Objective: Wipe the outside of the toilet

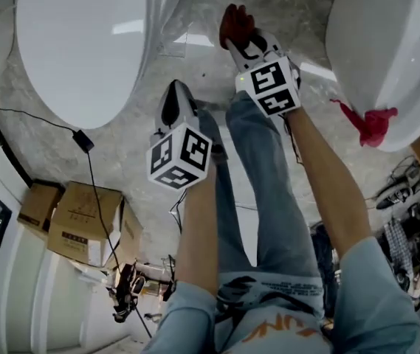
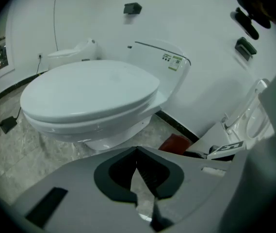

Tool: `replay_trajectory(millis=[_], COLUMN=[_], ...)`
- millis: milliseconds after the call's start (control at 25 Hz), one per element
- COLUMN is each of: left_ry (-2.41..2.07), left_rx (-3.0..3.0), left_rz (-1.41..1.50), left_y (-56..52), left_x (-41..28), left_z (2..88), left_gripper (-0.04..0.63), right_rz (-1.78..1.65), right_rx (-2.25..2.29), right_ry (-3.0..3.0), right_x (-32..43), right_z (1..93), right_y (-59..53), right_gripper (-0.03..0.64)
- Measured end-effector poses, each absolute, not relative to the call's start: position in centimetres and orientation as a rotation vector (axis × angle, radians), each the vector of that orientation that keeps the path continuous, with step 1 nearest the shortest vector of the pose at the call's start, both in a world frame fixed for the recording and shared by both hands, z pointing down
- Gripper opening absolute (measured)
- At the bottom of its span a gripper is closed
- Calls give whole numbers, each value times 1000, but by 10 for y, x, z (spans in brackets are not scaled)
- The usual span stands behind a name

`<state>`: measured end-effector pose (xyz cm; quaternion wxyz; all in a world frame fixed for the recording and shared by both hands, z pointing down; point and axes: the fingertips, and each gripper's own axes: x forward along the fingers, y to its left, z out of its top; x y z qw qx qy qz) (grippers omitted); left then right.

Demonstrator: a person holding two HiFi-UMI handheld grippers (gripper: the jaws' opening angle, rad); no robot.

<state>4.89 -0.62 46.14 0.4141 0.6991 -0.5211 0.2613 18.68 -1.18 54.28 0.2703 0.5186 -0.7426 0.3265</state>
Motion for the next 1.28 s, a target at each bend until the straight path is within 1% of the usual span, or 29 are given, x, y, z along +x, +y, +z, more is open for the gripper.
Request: replay_trajectory(millis=[240, 600, 840, 1280], left_ry=[-1235, -1253, -1260, -1271], left_rx=[1791, 1759, 1750, 1708], left_rz=[744, 772, 765, 733], left_y=[-11, -20, -25, -18], left_x=[72, 63, 55, 29], left_z=[488, 507, 510, 516], left_gripper=[-8, -8, -8, -8], right_rz=[880, 976, 968, 769], right_rx=[1427, 1474, 1396, 1310], right_ry=[-2023, -2044, -2109, -2197], right_x=[201, 203, 175, 132], right_z=[568, 601, 607, 594], right_y=[-49, -115, -139, -153], right_gripper=[87, 87, 87, 87])
